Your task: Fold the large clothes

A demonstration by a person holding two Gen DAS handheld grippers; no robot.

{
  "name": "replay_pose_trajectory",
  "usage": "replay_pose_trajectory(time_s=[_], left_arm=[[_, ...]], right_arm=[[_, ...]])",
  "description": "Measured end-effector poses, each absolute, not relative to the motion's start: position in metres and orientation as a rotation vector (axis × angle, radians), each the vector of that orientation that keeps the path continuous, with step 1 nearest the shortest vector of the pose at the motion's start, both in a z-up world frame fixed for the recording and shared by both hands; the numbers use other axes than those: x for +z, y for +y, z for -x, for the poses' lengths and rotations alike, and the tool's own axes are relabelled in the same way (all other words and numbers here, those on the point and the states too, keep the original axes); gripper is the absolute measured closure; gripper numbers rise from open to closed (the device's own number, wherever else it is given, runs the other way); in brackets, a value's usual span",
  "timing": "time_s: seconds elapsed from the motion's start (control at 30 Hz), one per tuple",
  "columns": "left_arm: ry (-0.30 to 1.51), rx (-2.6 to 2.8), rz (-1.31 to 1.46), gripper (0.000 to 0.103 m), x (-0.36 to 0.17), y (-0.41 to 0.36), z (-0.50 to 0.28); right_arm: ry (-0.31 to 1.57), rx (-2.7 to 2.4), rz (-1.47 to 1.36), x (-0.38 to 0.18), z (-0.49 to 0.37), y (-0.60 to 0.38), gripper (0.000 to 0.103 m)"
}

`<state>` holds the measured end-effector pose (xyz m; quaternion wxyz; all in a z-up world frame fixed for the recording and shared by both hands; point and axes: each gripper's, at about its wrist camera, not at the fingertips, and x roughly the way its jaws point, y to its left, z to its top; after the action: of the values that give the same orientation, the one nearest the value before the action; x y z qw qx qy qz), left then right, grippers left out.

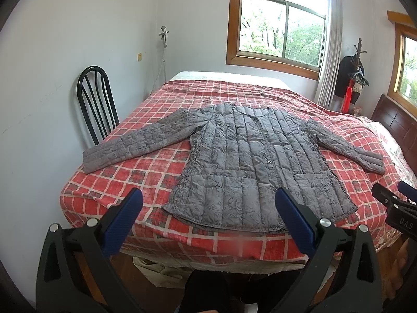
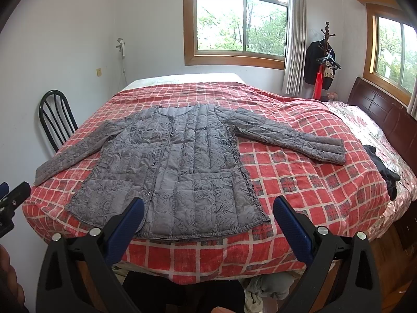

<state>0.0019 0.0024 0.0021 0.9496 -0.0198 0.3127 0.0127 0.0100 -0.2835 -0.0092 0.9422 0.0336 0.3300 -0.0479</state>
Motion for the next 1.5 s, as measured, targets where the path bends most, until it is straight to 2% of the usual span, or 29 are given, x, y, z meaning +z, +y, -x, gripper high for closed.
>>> replay_pose_trajectory(time_s=[1.5], left_arm=[[0.633,0.031,0.040,0.003,0.0057,0.0013,-0.0031]], right_arm=[[0.672,-0.098,-0.068,-0.0076,-0.0121,-0.2858,0.004]])
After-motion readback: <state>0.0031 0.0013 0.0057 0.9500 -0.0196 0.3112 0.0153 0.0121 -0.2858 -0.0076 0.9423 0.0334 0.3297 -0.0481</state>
